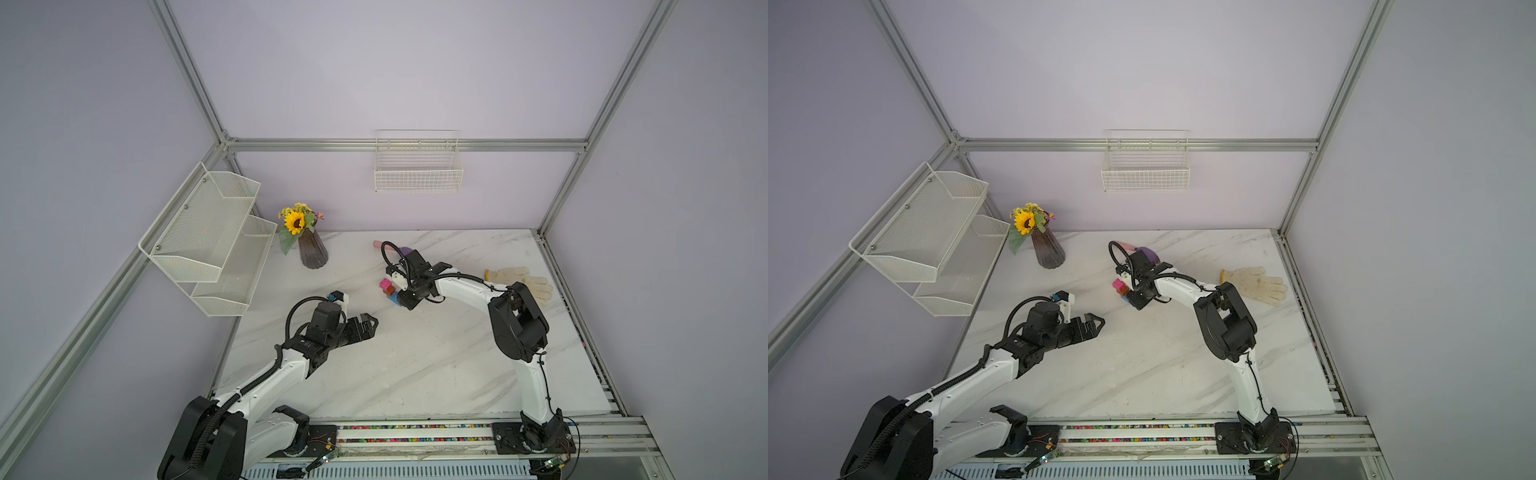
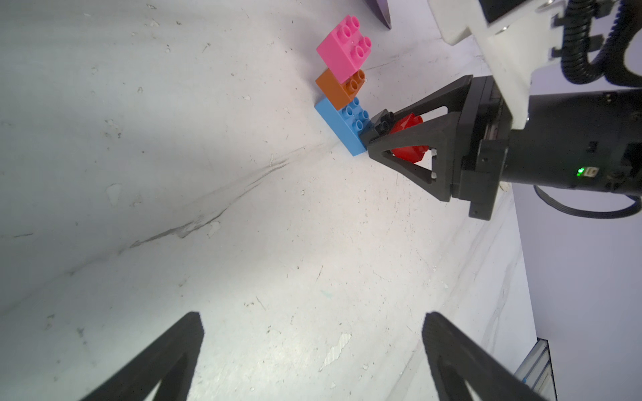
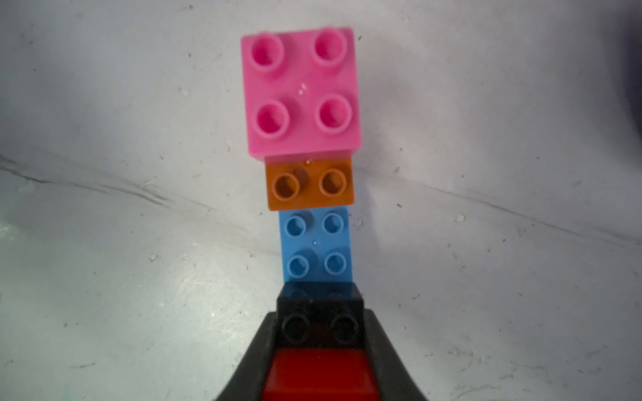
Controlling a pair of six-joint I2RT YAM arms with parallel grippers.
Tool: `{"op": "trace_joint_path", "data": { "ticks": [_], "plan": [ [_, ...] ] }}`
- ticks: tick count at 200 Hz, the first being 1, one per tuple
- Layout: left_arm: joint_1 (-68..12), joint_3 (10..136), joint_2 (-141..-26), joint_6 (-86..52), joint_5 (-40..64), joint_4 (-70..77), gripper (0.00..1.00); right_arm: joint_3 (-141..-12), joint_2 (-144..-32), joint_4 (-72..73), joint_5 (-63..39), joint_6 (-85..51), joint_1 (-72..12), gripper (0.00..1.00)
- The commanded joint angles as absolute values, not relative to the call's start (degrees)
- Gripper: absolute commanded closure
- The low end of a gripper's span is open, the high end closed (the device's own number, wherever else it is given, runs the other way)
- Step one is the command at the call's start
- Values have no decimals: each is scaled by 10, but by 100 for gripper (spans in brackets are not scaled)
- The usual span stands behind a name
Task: Assemble the letter v with lego
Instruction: Assemble the lego brick with the lego brick.
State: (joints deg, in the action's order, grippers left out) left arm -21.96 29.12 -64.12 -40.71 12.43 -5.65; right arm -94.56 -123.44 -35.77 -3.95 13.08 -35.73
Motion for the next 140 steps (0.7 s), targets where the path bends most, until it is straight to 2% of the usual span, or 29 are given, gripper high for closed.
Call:
{"op": "trace_joint_path", "data": {
  "ticks": [1,140],
  "plan": [
    [-222,295,-634,-391,128,-58,0,-929,-1277,-452,-37,145,-354,100],
    [-222,285,-634,-393,123,-55,0,-915,-1277,-485,-12,62,-360,100]
  ]
}}
